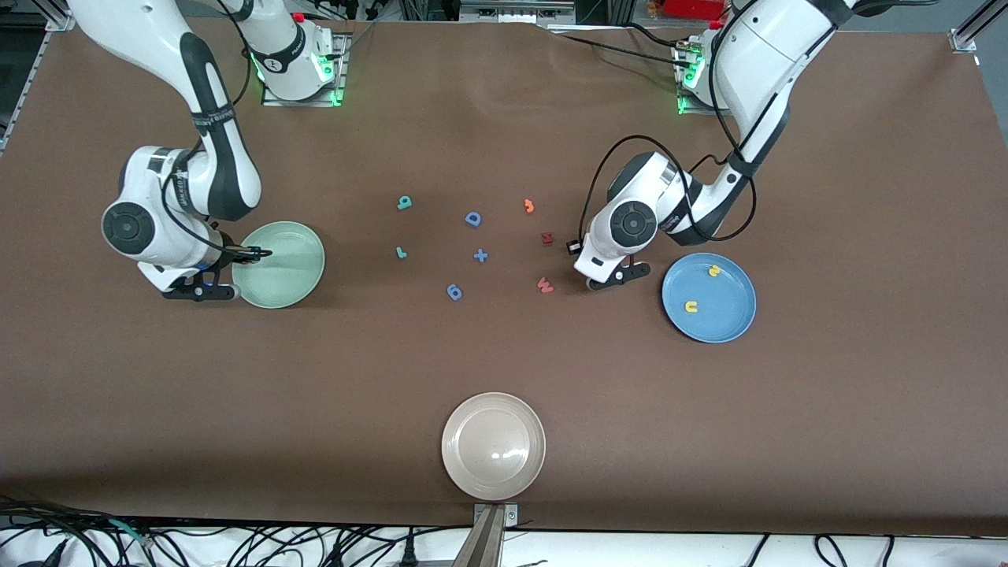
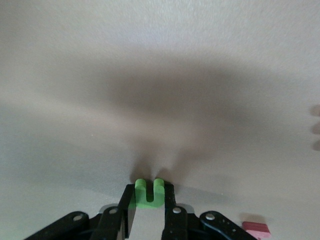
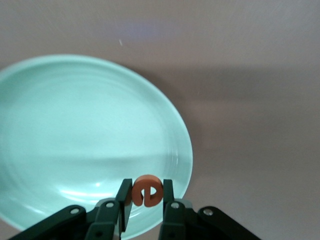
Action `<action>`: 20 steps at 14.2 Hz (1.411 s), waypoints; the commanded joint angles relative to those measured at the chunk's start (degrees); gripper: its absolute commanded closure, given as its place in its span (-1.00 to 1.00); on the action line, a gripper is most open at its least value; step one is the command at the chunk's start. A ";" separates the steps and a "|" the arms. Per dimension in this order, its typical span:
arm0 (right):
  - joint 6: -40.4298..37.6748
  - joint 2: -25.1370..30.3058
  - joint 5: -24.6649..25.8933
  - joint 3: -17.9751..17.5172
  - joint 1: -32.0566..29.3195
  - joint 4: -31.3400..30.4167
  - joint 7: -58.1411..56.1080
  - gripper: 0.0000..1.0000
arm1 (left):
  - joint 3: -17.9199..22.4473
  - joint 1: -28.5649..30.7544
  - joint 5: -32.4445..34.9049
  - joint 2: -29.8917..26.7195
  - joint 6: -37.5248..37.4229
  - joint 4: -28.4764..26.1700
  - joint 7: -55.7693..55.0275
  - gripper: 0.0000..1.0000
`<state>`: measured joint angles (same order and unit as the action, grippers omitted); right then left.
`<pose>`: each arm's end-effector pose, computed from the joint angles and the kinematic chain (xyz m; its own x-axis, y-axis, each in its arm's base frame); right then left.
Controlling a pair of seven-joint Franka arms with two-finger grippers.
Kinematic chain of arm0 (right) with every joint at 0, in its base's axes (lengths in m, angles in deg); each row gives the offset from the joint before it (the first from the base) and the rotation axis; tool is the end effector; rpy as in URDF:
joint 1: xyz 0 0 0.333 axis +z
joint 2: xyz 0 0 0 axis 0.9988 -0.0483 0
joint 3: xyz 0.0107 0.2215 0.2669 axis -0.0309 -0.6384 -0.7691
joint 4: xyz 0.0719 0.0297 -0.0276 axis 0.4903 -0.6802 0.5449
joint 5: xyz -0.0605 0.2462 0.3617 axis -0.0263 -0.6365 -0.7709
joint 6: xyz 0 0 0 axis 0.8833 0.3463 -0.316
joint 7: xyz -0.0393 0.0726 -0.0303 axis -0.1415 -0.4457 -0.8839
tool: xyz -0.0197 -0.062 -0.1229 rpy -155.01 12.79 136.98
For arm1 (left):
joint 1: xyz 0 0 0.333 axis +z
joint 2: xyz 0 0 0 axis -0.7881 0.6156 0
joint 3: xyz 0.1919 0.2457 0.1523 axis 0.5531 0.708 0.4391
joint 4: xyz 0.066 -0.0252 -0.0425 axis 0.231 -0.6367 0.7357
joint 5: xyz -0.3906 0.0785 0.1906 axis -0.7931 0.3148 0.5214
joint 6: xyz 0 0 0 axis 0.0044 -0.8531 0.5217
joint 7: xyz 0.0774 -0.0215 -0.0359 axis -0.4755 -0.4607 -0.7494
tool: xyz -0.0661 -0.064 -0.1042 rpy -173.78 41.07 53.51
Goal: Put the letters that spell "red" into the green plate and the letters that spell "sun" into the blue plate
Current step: 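Release the e onto the green plate while the left gripper drops letter in blue plate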
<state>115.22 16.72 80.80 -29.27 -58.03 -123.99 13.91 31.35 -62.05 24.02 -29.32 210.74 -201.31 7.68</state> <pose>0.5710 -0.0046 0.1723 0.9704 -0.0072 -0.2412 0.0148 -0.9959 0.0892 0.5193 -0.3513 0.1259 0.8997 0.3072 -0.3102 0.3046 -0.9507 -0.0581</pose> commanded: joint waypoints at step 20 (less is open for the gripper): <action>-17.60 6.04 -9.57 -2.32 7.08 8.64 16.37 -0.97 | 0.68 19.09 9.19 -0.98 -25.55 11.08 32.83 0.67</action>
<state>99.04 21.32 71.97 -31.00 -53.36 -115.04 24.66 32.76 -45.55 31.46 -32.34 184.28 -190.07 36.55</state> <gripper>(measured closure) 0.013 0.731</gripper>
